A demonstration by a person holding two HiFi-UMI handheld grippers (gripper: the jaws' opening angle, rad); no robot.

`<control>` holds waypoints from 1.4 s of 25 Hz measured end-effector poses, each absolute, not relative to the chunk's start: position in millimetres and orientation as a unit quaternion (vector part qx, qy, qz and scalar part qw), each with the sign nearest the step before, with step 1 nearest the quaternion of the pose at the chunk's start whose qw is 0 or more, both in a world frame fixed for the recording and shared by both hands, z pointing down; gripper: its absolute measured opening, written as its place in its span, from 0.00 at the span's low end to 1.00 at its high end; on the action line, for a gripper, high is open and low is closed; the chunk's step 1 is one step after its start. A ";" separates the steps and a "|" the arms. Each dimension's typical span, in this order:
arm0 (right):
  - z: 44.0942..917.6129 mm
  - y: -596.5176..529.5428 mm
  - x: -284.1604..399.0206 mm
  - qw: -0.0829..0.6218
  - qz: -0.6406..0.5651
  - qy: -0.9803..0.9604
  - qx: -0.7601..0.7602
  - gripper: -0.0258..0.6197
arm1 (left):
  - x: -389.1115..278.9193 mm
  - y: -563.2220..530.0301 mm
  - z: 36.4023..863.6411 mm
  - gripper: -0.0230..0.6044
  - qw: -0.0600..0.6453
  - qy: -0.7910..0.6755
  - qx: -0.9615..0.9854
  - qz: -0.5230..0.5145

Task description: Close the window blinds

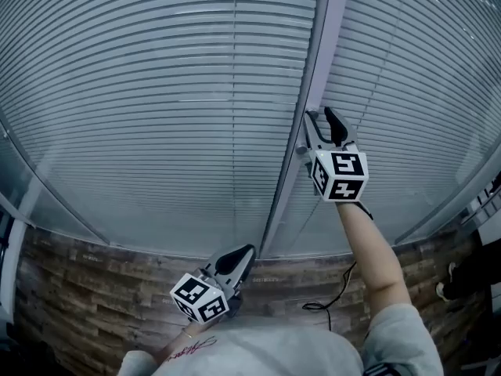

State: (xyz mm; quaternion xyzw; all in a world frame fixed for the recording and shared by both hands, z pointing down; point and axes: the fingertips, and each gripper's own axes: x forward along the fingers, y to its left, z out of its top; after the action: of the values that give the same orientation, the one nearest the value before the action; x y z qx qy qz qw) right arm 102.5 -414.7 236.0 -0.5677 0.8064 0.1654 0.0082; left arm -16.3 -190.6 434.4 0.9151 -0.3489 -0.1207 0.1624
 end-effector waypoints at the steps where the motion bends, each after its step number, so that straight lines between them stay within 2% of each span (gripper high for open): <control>1: 236.8 -414.1 102.5 0.018 0.172 0.799 -0.575 0.31 | -16.9 -191.0 435.4 0.07 0.161 -0.349 0.915 -0.121; 5: 237.8 -409.3 92.9 0.005 0.204 0.790 -0.578 0.30 | -19.4 -191.5 437.1 0.07 0.160 -0.351 0.914 -0.124; 11: 244.7 -417.6 96.0 0.042 0.128 0.795 -0.591 0.30 | -23.2 -189.6 437.1 0.07 0.164 -0.354 0.912 -0.126; 12: 244.9 -418.7 98.6 0.048 0.118 0.793 -0.595 0.27 | -23.2 -189.6 437.9 0.07 0.163 -0.354 0.912 -0.127; 16: 239.8 -417.3 96.4 0.046 0.130 0.789 -0.599 0.25 | -27.6 -189.0 434.4 0.07 0.167 -0.356 0.911 -0.126; 18: 237.6 -415.8 93.6 0.009 0.180 0.785 -0.593 0.25 | -28.2 -189.0 432.1 0.07 0.171 -0.357 0.910 -0.125; 23: 245.2 -417.2 86.4 -0.151 0.348 0.745 -0.549 0.25 | -24.5 -193.5 439.7 0.07 0.169 -0.349 0.913 -0.125; 29: 250.8 -416.2 81.8 -0.295 0.493 0.670 -0.470 0.24 | -21.1 -193.3 440.4 0.07 0.165 -0.342 0.917 -0.125; 35: 257.4 -417.7 82.0 -0.381 0.587 0.588 -0.407 0.24 | -20.9 -192.7 439.1 0.07 0.164 -0.342 0.916 -0.126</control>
State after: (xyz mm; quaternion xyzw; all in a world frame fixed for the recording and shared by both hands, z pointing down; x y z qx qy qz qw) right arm 82.0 -417.7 257.4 -0.4068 0.5876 0.5865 -0.3811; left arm -20.9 -192.7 439.1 0.9165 -0.3424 -0.1261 0.1642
